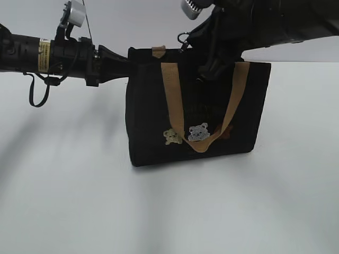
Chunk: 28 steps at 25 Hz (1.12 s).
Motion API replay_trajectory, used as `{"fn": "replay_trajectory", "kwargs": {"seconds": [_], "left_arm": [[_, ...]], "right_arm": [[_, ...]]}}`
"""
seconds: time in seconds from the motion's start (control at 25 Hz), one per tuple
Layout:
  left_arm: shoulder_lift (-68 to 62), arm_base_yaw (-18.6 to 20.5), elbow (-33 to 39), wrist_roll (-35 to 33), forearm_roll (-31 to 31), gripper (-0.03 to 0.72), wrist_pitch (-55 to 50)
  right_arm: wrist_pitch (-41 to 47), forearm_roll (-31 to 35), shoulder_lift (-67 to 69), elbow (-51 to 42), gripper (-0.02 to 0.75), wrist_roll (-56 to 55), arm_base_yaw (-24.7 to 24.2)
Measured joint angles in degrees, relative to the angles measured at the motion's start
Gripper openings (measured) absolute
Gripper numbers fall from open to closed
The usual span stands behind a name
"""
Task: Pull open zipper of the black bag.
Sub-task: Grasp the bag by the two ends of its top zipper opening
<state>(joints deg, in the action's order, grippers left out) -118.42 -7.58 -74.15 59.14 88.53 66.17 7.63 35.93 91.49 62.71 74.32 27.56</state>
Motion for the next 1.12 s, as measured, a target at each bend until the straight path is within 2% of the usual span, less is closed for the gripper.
{"fn": "replay_trajectory", "kwargs": {"seconds": [1.12], "left_arm": [[0.0, -0.11, 0.0, 0.2, -0.47, 0.043, 2.84]], "right_arm": [[2.96, 0.7, -0.43, -0.17, -0.015, -7.74, -7.46]]}}
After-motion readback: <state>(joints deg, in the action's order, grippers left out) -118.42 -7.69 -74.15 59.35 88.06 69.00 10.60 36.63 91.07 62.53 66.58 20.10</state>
